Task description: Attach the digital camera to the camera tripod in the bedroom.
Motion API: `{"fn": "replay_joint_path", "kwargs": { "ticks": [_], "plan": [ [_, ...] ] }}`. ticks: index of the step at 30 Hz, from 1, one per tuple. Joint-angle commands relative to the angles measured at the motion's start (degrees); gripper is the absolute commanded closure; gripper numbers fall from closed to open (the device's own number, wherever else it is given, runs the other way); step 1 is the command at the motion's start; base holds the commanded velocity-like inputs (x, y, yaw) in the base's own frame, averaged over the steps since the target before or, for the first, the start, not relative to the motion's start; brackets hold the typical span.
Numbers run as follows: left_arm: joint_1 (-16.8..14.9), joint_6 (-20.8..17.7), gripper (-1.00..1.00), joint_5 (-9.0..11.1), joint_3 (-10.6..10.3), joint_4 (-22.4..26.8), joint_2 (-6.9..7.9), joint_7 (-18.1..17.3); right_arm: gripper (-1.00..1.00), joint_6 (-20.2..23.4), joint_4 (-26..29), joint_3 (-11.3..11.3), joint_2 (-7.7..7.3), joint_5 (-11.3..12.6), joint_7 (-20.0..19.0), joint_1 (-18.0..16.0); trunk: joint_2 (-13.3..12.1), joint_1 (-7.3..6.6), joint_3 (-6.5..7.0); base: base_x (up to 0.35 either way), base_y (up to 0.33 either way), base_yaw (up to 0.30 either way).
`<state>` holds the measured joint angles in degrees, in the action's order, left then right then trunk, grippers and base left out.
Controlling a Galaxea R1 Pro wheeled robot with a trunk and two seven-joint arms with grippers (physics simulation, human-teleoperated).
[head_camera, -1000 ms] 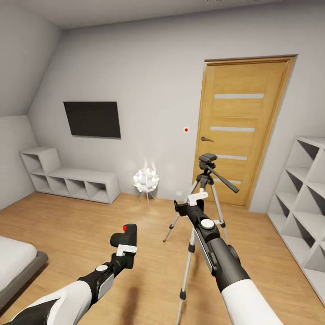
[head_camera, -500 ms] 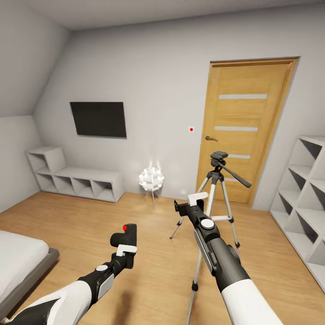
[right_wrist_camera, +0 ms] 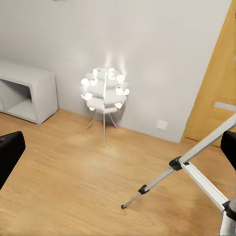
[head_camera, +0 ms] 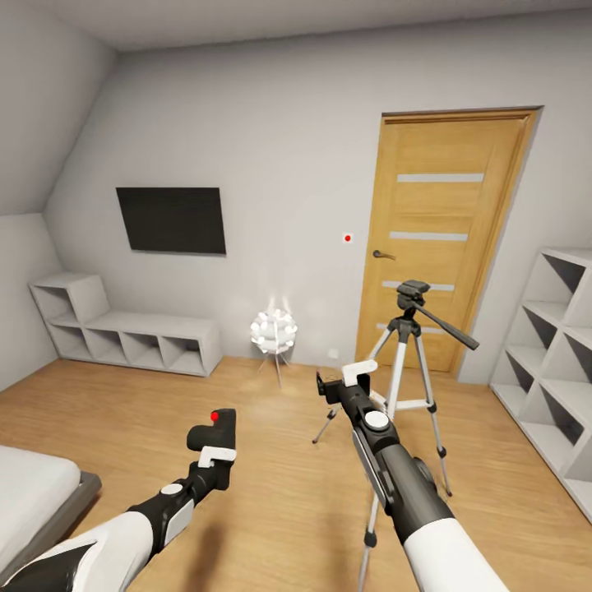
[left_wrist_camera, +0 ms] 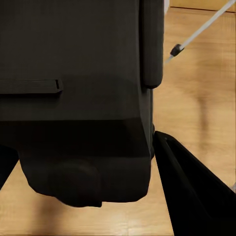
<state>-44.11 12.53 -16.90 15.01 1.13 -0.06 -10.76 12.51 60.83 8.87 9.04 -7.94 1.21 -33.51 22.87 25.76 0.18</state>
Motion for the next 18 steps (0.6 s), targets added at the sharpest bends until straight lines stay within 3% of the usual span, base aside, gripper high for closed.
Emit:
{"fn": "replay_joint_path", "kwargs": {
  "ticks": [1,3,4,5,8,13,14,18],
  "plan": [
    [-0.01,0.19,1.00,-0.57,0.36,-0.60,0.74,-0.15,-1.00,-1.99,-0.53,0.05,-0.03,-0.62,0.23,1.10,0.05,0.02,-0.02,0.028,0.029,-0.004],
    [-0.01,0.31,1.00,-0.44,0.36,-2.24,2.26,-0.20,-1.00,-5.69,-1.19,0.03,-0.10,-0.72,0.42,2.60,0.05,0.02,-0.02,0.018,0.019,-0.003],
    [-0.01,1.97,1.00,-0.14,0.37,-4.53,5.15,-0.28,-1.00,-9.33,-1.92,0.01,-0.37,-0.86,0.54,4.87,0.05,0.02,-0.02,0.005,0.005,-0.001],
    [0.02,3.61,1.00,-0.08,0.37,-4.92,5.92,-0.28,-1.00,-10.03,-2.07,-0.01,-0.47,-0.92,0.57,5.70,0.05,0.02,-0.02,0.003,0.003,0.000],
    [0.39,8.33,1.00,0.05,0.40,-5.43,7.66,-0.19,-1.00,-10.94,-2.19,0.00,-1.09,-1.05,0.62,7.87,0.05,0.02,-0.02,0.002,0.002,0.000],
    [3.01,10.86,1.00,0.10,0.44,-5.65,9.46,-0.20,-1.00,-13.62,-2.12,-0.03,-2.10,-1.10,0.63,11.30,0.05,0.02,-0.02,0.000,0.000,0.000],
    [5.95,11.61,1.00,0.11,0.45,-5.68,10.49,-0.28,-1.00,-17.07,-1.95,-0.07,-2.62,-1.11,0.63,14.00,0.05,0.02,-0.02,0.000,0.000,0.000],
    [11.08,15.81,1.00,0.14,0.45,-5.70,11.81,-0.33,-1.00,-19.98,-0.83,-0.08,-3.31,-1.08,0.63,18.23,0.05,0.02,-0.02,0.000,0.000,0.000]
  ]
}}
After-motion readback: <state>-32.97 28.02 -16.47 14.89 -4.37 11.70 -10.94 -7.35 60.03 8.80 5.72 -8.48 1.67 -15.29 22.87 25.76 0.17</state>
